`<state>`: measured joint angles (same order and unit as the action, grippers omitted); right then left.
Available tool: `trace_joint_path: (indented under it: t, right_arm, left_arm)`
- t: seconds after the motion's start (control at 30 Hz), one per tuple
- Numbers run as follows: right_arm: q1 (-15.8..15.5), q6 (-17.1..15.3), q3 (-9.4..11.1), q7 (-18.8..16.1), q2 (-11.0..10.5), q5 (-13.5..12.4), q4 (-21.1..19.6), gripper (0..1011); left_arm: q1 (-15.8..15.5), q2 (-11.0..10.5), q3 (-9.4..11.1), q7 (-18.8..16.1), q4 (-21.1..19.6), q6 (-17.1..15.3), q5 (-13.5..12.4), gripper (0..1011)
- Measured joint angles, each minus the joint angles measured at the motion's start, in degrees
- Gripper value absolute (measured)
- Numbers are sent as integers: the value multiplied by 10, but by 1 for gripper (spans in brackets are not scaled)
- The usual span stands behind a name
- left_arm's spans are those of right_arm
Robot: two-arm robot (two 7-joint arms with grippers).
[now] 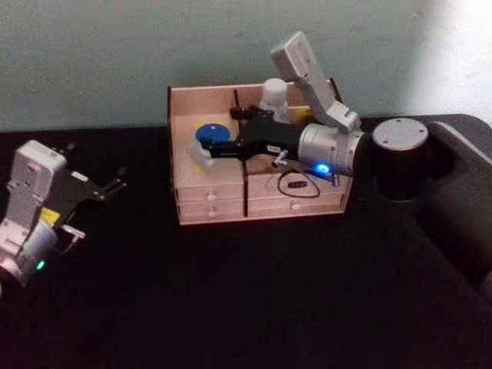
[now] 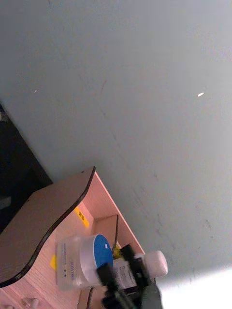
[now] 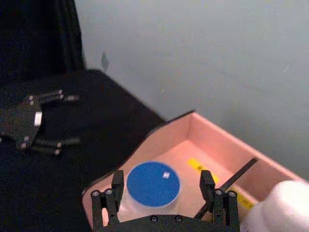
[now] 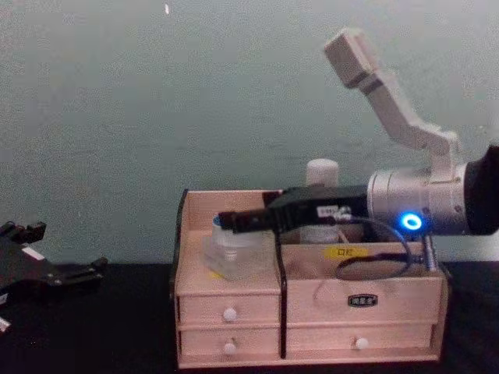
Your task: Pick up the facial cleanser and watermelon frost from the table and place them into the tiered storage box.
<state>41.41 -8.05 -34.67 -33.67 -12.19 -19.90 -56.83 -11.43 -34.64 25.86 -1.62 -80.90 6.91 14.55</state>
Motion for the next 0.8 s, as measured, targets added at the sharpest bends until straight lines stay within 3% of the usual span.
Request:
trace_joint_path:
  t: [0.27, 0.47, 0.6, 0.7, 0.73, 0.8]
  right_arm:
    - [-47, 3, 34, 22, -29, -19, -93, 1002]
    - [-122, -9, 65, 19, -95, -53, -198, 1002]
    - [-182, -17, 85, 15, -154, -76, -260, 1002]
    - [-219, -22, 102, 21, -189, -90, -295, 1003]
    - [-219, -22, 102, 21, -189, -90, -295, 1002]
    - [-245, -24, 116, 37, -210, -96, -316, 1002]
  left_arm:
    - [0, 0, 0, 0, 0, 0, 0, 1001]
    - [0, 0, 0, 0, 0, 0, 0, 1001]
    - [0, 0, 0, 0, 0, 0, 0, 1001]
    - [0, 0, 0, 0, 0, 0, 0, 1001]
    - [0, 0, 0, 0, 0, 0, 0, 1001]
    - [0, 0, 0, 0, 0, 0, 0, 1001]
